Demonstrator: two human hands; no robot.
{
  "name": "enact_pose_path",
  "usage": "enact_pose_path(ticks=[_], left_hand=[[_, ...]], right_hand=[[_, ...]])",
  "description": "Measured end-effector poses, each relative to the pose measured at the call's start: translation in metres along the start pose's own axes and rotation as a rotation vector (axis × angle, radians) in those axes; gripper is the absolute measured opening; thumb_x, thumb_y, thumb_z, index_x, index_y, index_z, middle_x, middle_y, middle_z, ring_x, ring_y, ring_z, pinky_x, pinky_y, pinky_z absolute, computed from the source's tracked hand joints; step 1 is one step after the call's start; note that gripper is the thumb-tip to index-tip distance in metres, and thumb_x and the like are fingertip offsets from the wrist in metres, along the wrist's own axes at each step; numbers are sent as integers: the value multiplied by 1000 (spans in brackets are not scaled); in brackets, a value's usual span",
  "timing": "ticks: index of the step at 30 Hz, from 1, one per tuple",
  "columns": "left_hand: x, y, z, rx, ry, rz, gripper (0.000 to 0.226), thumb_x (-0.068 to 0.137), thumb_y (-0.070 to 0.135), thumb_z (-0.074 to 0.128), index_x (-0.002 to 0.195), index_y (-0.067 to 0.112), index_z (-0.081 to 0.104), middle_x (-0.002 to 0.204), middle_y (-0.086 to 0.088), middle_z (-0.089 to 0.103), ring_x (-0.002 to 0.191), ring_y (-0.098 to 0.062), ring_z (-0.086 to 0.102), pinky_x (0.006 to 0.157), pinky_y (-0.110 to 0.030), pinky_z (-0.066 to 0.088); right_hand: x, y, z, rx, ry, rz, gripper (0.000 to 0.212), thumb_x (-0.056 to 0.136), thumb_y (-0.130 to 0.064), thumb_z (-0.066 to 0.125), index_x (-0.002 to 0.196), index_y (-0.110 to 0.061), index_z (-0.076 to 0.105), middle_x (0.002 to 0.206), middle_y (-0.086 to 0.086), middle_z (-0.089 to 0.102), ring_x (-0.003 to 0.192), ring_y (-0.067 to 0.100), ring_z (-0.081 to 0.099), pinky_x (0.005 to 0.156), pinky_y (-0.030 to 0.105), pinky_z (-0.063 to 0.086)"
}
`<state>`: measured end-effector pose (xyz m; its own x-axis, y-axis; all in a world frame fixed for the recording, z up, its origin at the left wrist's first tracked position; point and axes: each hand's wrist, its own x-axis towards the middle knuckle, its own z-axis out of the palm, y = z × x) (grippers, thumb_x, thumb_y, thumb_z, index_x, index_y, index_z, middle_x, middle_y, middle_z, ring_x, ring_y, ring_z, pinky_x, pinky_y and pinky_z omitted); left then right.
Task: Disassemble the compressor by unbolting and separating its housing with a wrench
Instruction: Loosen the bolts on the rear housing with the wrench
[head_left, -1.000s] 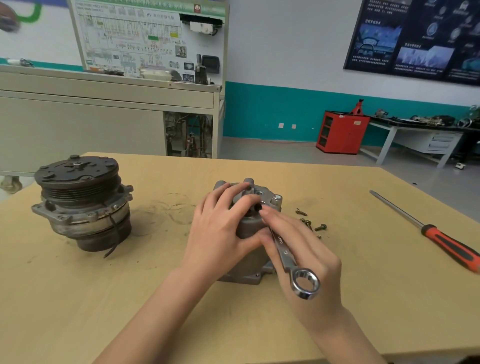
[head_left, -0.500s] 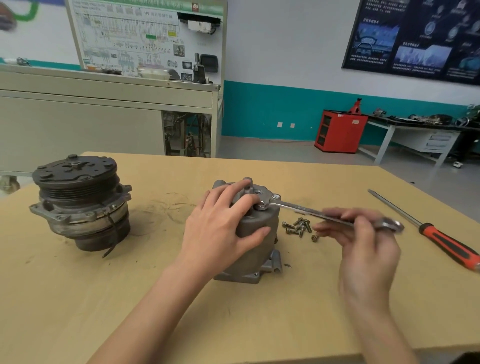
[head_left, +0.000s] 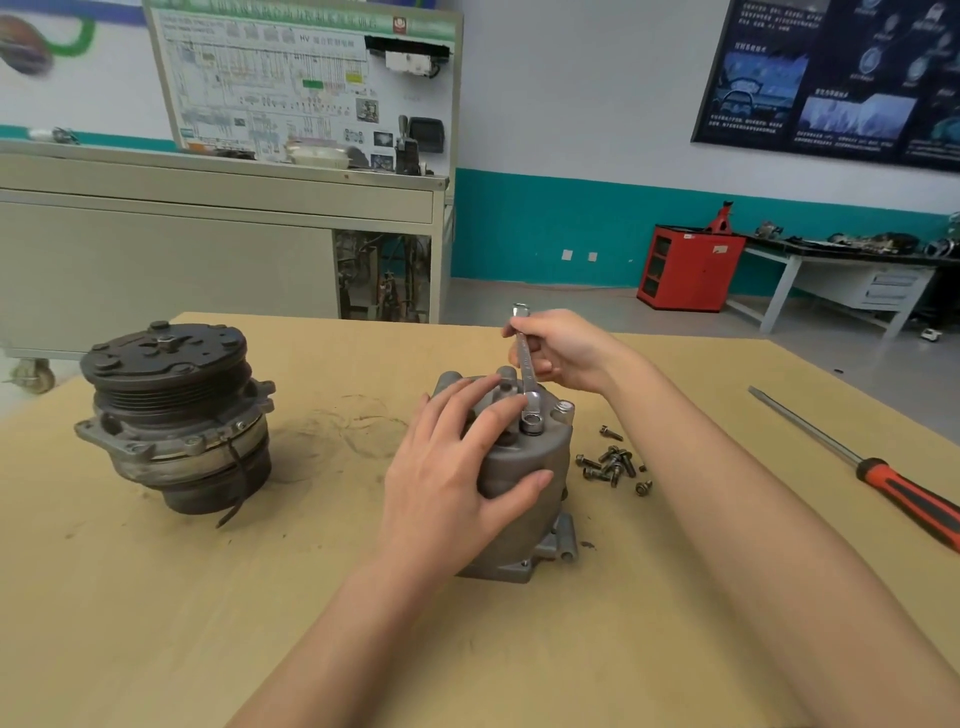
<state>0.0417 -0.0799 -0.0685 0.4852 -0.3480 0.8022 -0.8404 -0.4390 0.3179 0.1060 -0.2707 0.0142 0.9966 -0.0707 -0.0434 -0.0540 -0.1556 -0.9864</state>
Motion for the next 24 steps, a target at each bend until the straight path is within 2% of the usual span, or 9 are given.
enact_pose_path(ticks=[4, 8, 11, 13, 16, 18, 20, 22, 24], left_hand=[[-2, -1, 2, -47, 10, -14, 59, 80, 55, 56, 129, 21, 59, 140, 0, 52, 134, -22, 41, 95, -56, 47], [-2, 0, 2, -57, 4, -33, 62, 80, 56, 55, 132, 22, 56, 140, 0, 51, 134, -21, 41, 97, -56, 46], [-2, 1, 1, -79, -12, -48, 64, 80, 57, 54, 134, 22, 55, 141, 1, 50, 136, -20, 39, 98, -56, 45], [-2, 1, 0, -94, -14, -58, 66, 80, 58, 55, 136, 24, 51, 141, 2, 49, 136, -17, 36, 99, -55, 44], [-2, 2, -1, -120, 1, -71, 75, 78, 57, 59, 143, 28, 36, 141, 11, 44, 134, -7, 32, 104, -53, 42], [-3, 3, -1, -152, -7, -123, 87, 76, 54, 70, 145, 29, 25, 141, 10, 44, 132, -8, 35, 105, -52, 42], [-4, 3, -1, -186, -28, -167, 96, 74, 48, 77, 146, 30, 17, 144, 7, 44, 132, -10, 38, 105, -52, 41], [-4, 3, -1, -190, -28, -177, 98, 73, 47, 77, 146, 30, 15, 145, 9, 42, 132, -10, 37, 106, -52, 40], [-4, 4, 0, -185, -23, -181, 99, 72, 47, 77, 148, 26, 18, 145, 8, 42, 132, -9, 36, 105, -52, 40]], right_hand=[[6, -9, 15, 64, -66, 64, 24, 104, -22, 34, 89, -10, 48, 54, 7, 62, 30, 5, 37, 29, 13, 29], [7, -16, 22, 232, -147, 86, 28, 104, -25, 31, 86, -11, 48, 49, 2, 55, 28, 3, 32, 29, 13, 24], [-3, -28, 20, 342, -62, 61, 27, 104, -22, 32, 85, -9, 47, 48, 1, 54, 28, 4, 32, 29, 13, 21], [-20, -40, 15, 377, 68, -4, 22, 102, -18, 34, 86, -9, 46, 51, 5, 59, 31, 7, 40, 31, 14, 29], [-62, -51, 6, 457, 215, -178, 17, 101, -11, 36, 92, -5, 49, 65, 12, 70, 49, 16, 63, 45, 20, 48], [-95, -48, 4, 395, 331, -353, 19, 101, -8, 37, 95, -2, 53, 75, 12, 73, 67, 22, 71, 58, 22, 55], [-126, -34, 13, 179, 540, -587, 17, 101, -11, 42, 94, -7, 58, 81, 7, 73, 75, 21, 72, 65, 22, 56], [-149, -12, 28, -79, 746, -855, 11, 97, -15, 51, 91, -15, 60, 79, -1, 71, 71, 16, 72, 64, 27, 58], [-161, 11, 43, -321, 842, -1081, 7, 93, -17, 57, 91, -13, 63, 78, -2, 69, 66, 15, 71, 59, 34, 58]])
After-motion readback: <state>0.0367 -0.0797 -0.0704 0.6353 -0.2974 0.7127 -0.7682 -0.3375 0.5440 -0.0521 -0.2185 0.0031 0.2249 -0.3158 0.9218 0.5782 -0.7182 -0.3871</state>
